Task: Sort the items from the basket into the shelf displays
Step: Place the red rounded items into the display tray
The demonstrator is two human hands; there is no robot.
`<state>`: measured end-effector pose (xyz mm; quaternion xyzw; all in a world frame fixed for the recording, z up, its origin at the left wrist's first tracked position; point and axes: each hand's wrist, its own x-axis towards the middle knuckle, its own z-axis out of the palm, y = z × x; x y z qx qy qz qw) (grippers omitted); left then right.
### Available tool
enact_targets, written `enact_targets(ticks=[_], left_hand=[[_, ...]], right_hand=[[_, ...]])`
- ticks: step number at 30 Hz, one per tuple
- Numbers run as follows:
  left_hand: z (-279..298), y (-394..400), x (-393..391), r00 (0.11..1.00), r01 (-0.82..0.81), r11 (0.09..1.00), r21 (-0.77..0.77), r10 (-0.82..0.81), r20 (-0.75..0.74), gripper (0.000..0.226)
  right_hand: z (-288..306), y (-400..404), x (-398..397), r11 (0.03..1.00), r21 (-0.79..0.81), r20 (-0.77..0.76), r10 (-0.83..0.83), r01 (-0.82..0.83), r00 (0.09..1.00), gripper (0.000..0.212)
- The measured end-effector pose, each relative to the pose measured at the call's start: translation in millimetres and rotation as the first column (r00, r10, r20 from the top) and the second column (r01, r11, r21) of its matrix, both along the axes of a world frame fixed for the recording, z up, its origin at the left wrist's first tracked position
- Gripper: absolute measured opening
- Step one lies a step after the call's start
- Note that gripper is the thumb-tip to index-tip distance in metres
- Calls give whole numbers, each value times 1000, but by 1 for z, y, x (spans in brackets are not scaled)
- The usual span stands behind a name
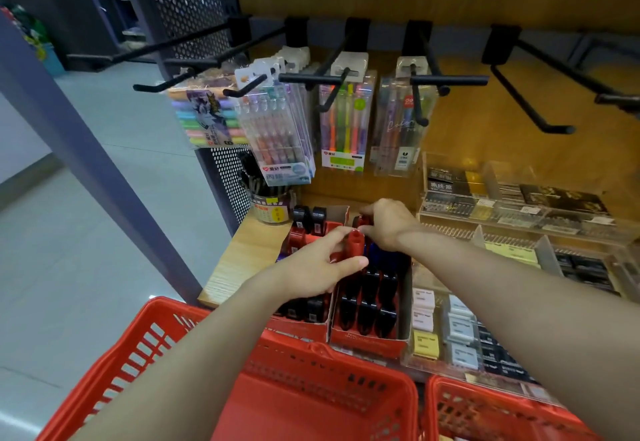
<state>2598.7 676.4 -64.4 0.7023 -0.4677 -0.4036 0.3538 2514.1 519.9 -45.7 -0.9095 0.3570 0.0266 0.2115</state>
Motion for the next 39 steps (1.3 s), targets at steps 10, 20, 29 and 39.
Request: enact_targets(ticks=[10, 20, 29, 39], left_hand=[[11, 10, -22, 967, -256, 928, -272, 249, -57, 51], [23, 6, -43, 964, -261, 916, -304, 233, -128, 53], [8, -6, -32, 942, -306, 929, -210, 263, -209, 70], [-19, -19, -28, 927, -315, 931, -184, 261, -269, 68]], right_hand=[[52, 28, -69, 958, 163, 497, 128, -237, 859, 30], [64, 26, -95, 939, 153, 413, 223, -308, 883, 39], [44, -7, -59, 994, -1, 217, -110, 113, 970, 46], [9, -5, -21, 992, -6, 65, -122, 123, 990, 38]])
